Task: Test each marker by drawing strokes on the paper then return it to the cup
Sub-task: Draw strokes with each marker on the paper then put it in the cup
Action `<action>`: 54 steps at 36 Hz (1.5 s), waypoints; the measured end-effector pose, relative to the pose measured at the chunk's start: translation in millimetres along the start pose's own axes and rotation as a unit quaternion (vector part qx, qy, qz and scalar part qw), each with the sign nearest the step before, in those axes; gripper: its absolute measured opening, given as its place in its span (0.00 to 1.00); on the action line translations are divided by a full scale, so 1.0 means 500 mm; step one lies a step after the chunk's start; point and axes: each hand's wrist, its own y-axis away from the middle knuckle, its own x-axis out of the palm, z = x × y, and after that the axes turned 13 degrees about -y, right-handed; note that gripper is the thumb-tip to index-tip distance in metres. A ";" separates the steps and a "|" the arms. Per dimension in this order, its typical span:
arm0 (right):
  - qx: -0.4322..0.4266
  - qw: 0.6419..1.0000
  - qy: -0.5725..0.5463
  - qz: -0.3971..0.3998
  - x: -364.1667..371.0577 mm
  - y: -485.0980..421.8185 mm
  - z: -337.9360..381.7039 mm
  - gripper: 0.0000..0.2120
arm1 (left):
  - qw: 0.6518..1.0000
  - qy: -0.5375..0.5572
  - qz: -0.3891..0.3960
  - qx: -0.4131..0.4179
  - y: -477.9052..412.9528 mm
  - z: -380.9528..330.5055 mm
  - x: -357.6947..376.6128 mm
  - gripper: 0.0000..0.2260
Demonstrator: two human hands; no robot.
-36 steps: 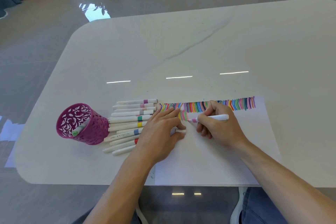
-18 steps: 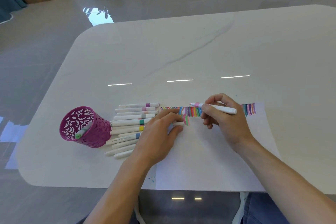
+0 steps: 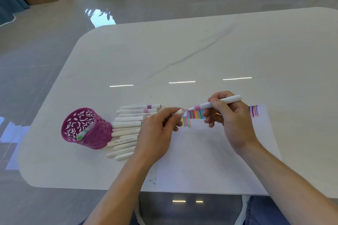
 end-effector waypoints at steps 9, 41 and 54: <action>0.021 0.998 0.029 0.051 0.003 0.009 -0.015 0.07 | 0.999 -0.006 0.028 0.021 0.004 -0.004 0.000 0.06; 0.080 0.993 -0.047 0.068 0.021 0.025 -0.022 0.10 | 0.999 -0.018 -0.027 0.035 0.011 -0.015 -0.023 0.07; 0.163 0.986 0.027 0.027 0.023 0.019 -0.026 0.18 | 0.935 0.346 -0.058 -0.053 0.016 -0.037 -0.074 0.05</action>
